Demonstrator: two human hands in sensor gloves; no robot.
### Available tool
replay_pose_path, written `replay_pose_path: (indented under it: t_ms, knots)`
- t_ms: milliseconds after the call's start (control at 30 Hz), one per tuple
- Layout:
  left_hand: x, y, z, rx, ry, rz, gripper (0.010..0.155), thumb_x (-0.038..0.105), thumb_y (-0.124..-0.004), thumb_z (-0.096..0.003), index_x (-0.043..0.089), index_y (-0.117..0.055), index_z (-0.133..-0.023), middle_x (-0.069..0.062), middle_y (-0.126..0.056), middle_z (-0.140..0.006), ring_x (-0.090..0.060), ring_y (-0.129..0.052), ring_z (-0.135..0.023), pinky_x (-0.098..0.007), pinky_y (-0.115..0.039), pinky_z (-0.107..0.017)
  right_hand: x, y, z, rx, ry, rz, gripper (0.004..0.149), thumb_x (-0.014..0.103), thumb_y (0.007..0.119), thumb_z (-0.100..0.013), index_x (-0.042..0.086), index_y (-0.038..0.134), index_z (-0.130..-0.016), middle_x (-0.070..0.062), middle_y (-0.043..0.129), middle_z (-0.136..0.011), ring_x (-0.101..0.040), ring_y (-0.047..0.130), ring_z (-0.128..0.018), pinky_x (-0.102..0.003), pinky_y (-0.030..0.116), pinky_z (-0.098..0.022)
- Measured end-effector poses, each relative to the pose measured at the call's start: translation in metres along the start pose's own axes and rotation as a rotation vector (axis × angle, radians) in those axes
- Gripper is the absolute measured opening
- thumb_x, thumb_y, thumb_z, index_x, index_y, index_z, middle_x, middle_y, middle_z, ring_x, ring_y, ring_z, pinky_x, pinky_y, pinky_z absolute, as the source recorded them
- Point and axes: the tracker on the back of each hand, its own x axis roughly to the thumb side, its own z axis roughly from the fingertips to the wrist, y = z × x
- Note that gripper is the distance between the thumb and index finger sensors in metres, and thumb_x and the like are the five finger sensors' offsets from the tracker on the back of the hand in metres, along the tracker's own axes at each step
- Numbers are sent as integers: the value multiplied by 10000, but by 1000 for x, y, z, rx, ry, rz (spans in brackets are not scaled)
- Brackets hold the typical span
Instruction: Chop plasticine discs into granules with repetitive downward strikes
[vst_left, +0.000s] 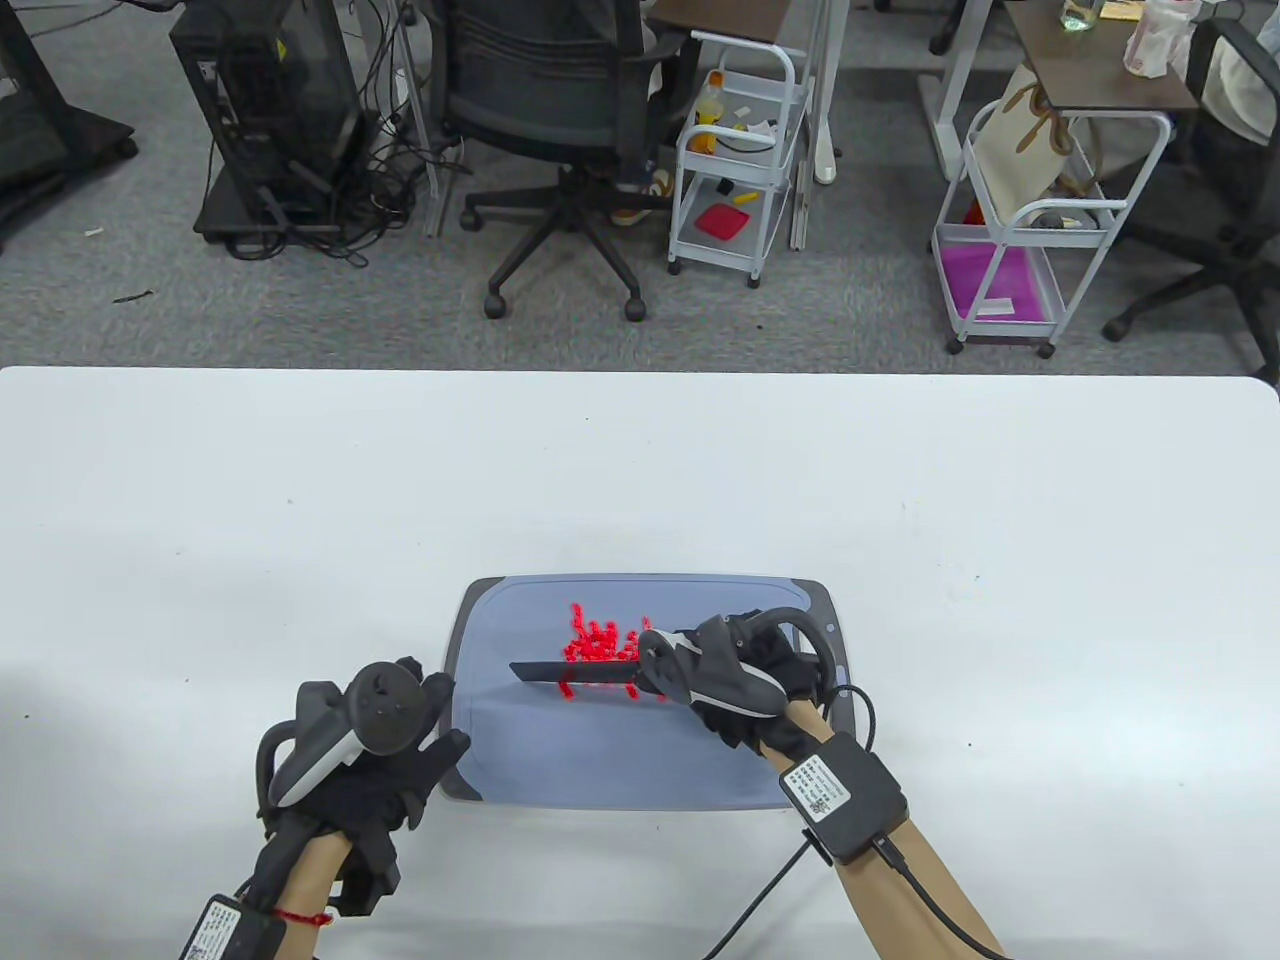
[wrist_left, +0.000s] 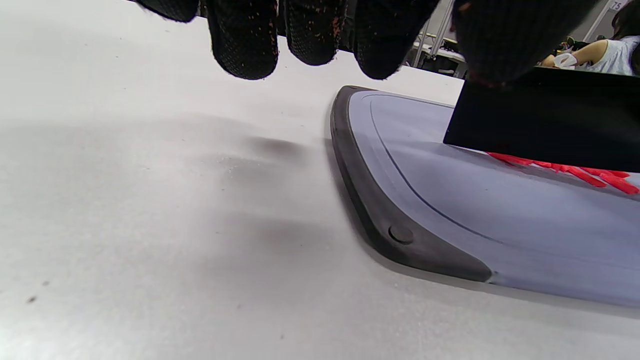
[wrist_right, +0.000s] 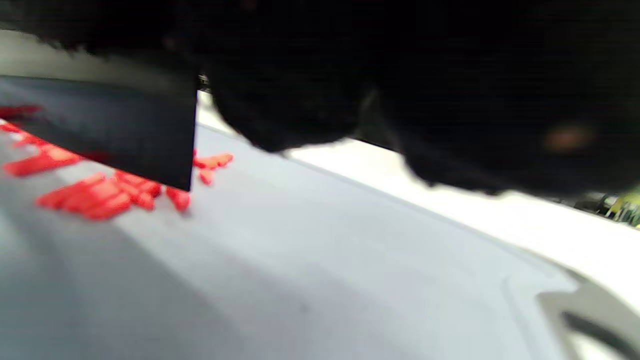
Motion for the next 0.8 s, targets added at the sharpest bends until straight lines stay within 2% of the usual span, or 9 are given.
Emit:
replay_pose_path:
  t_ms: [133, 233, 300, 367, 533, 667, 800]
  knots:
    - [1, -3, -2, -15, 0, -8, 715, 638, -650, -461, 356, -621, -1117, -67, -522, -1280, -438, -659, -1102, -666, -463, -763, -5, 9, 3, -60, 27, -87, 733, 728, 671, -288, 147, 1017, -571, 111, 1017, -145, -187, 1088, -13, -503, 927, -179]
    - [2, -3, -2, -17, 2, -9, 716, 638, -650, -461, 354, -620, -1117, -68, -525, -1278, -436, -659, -1102, -666, -464, -762, -4, 10, 4, -46, 22, -75, 726, 725, 674, -294, 148, 1014, -575, 106, 1017, -154, -195, 1087, -20, -505, 924, -183]
    - [2, -3, 0, -15, -1, -10, 715, 638, -651, -459, 356, -623, -1116, -69, -526, -1278, -437, -662, -1101, -666, -465, -762, -2, 3, -2, 45, 32, -29, 728, 721, 674, -292, 142, 1013, -574, 101, 1019, -152, -200, 1091, -22, -512, 922, -185]
    - [1, -3, 0, -17, 2, -3, 715, 637, -650, -461, 354, -622, -1117, -65, -525, -1278, -438, -660, -1101, -667, -463, -762, -3, -6, -6, 79, 23, 19, 734, 718, 674, -290, 132, 1012, -577, 97, 1021, -155, -207, 1094, -23, -521, 920, -182]
    - [-1, 0, 1, -7, 4, 1, 716, 638, -651, -459, 355, -624, -1116, -68, -526, -1278, -438, -659, -1101, -667, -463, -762, -6, -27, -3, 27, -6, 81, 734, 725, 689, -288, 143, 1023, -585, 95, 1028, -154, -207, 1086, -27, -518, 916, -189]
    - [-2, 3, 0, 3, 6, 18, 715, 637, -651, -461, 355, -622, -1118, -67, -525, -1279, -437, -659, -1102, -667, -463, -763, -11, -23, 1, 40, 2, 4, 733, 727, 697, -288, 143, 1022, -589, 96, 1028, -158, -207, 1085, -30, -517, 917, -189]
    - [-1, 2, 0, -1, 5, 5, 715, 638, -651, -460, 356, -621, -1117, -68, -527, -1278, -440, -661, -1100, -668, -463, -762, -9, -15, 3, 44, -2, 6, 730, 728, 695, -287, 148, 1024, -585, 98, 1028, -155, -205, 1087, -29, -515, 918, -188]
